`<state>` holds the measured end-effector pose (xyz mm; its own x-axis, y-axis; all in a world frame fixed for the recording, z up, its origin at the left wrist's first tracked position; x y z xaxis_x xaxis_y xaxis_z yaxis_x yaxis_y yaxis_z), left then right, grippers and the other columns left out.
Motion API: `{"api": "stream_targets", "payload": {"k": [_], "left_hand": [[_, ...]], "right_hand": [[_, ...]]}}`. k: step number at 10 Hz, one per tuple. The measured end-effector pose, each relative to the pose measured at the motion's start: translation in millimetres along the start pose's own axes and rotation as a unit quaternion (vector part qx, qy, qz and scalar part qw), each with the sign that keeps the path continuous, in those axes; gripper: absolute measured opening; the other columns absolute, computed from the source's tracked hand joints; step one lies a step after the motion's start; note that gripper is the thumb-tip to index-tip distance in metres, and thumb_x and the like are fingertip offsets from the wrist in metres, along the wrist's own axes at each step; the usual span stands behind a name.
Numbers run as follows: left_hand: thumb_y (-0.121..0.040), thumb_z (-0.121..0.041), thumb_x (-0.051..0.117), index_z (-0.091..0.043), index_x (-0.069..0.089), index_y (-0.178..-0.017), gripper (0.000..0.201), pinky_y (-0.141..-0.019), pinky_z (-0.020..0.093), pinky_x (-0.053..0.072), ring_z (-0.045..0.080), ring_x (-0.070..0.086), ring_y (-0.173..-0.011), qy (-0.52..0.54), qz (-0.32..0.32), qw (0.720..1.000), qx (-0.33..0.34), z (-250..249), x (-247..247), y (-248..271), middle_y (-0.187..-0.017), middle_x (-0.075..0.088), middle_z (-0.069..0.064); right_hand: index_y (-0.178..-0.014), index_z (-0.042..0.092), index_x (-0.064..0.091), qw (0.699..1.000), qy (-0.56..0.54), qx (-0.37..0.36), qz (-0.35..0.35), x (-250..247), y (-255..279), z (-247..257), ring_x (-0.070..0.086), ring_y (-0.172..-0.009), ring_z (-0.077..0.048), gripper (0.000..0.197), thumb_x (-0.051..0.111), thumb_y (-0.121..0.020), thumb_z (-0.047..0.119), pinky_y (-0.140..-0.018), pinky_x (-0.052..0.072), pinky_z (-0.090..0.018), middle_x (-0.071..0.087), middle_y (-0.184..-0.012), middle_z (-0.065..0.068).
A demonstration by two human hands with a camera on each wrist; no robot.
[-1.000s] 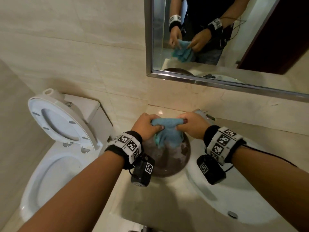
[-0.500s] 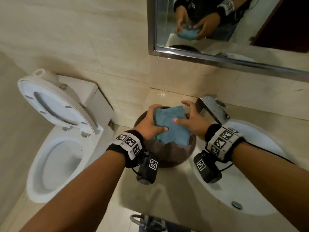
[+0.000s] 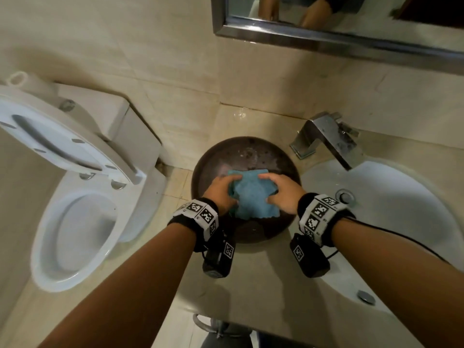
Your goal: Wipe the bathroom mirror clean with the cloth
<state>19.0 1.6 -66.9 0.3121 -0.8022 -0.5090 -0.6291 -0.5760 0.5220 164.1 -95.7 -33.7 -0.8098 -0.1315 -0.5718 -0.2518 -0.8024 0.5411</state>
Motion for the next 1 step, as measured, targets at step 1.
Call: {"api": "stream_targets", "payload": {"k": [1], "left_hand": [[-0.071,-0.008,0.076,-0.022,0.045,-0.135,0.073,-0.107,0.043,0.038,0.029,0.042,-0.129,-0.007,0.009,1.000,0.021,5.2,0.1,-2.0,-0.141,0.040,0.013]], "right_hand": [[-0.139,0.021,0.041,1.000,-0.015,0.013,0.019,1.2,0.7,-7.5,0.042,-0.126,-0.030,0.063,0.063,-0.082,0.004,-0.102,0.041,-0.041,0.038,-0.142,-0.014]]}}
Point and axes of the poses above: each hand's wrist, its own y-axis away from the middle knuckle, its own x-axis out of the palm, z = x × y, the point moved 5 cm from there along -y, towards the middle knuckle
